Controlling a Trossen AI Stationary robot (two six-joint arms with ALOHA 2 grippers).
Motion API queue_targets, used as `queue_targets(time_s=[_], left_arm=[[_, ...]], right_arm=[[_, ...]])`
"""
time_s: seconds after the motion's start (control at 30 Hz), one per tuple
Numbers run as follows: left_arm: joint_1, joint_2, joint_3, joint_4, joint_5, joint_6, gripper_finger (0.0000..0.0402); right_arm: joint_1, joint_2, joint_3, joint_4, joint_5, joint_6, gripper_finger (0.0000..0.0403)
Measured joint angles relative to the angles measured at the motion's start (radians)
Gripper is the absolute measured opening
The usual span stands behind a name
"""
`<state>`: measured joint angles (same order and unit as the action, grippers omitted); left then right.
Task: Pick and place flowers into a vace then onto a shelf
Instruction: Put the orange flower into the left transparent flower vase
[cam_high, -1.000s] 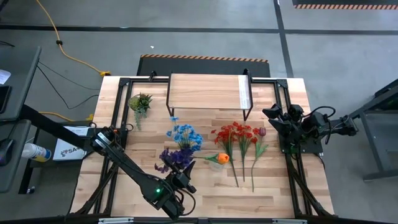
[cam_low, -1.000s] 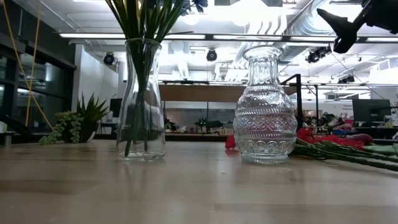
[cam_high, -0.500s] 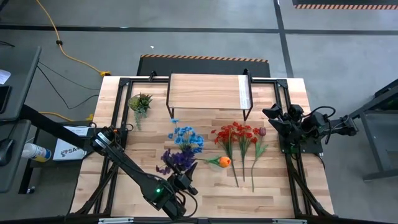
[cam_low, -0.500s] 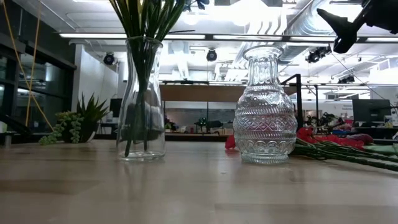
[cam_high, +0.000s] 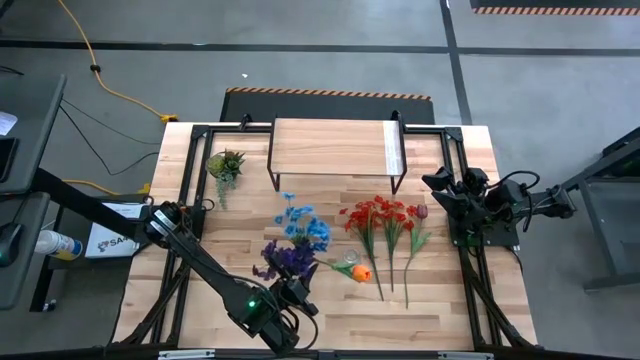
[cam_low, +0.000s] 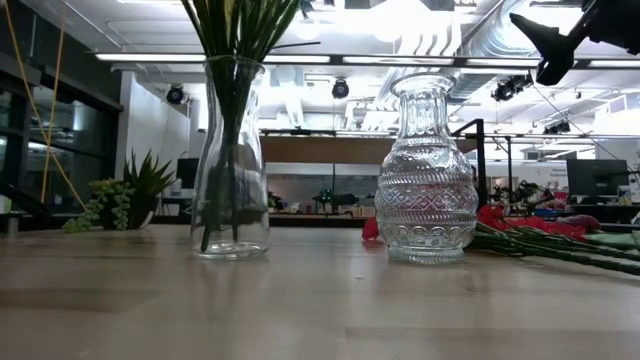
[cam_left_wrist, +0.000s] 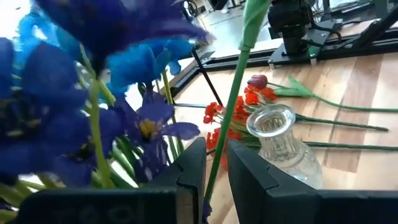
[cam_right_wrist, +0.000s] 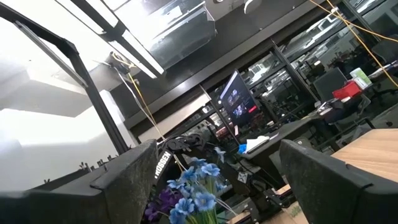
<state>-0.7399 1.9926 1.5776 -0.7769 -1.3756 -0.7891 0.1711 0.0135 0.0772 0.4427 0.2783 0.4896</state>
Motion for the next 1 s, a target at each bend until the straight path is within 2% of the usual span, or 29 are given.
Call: queue_targets(time_s=[1.0], left_arm=[[0.0, -0.013, 0.0, 0.054, 0.019, 0.082, 0.0099]], right_arm=[[0.0, 0.0, 0.0, 0.003, 0.0, 0.0, 0.0328]])
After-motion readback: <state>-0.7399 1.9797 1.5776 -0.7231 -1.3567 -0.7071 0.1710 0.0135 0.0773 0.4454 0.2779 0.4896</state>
